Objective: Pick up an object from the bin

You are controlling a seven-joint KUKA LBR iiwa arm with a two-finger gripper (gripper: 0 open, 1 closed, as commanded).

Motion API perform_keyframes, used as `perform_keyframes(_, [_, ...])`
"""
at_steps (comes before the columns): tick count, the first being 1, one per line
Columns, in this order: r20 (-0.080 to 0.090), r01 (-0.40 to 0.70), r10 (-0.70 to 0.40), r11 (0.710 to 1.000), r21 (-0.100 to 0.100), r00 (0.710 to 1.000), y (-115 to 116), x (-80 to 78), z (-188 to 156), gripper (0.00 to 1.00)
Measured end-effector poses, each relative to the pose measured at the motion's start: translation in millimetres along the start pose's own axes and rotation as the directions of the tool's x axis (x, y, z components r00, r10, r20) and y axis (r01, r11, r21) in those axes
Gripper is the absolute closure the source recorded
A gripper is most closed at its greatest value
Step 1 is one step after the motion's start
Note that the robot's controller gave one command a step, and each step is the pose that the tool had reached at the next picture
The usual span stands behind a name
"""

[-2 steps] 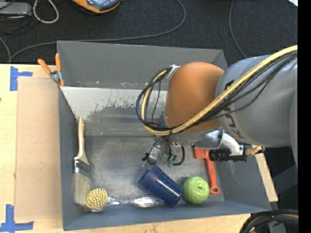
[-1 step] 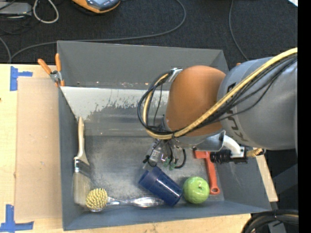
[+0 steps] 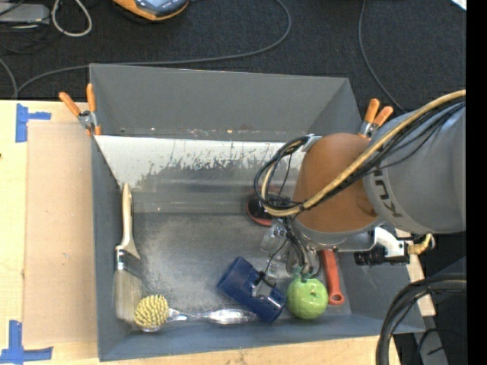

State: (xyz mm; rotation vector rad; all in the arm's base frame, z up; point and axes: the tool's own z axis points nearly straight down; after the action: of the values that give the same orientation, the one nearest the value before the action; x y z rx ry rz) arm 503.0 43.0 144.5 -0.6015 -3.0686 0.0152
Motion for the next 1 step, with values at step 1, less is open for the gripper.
perform_keyframes(1, [0.003, 0.003, -0.003, 1.000, -0.005, 1.000, 3.1, 0.0, -2.2, 0.00])
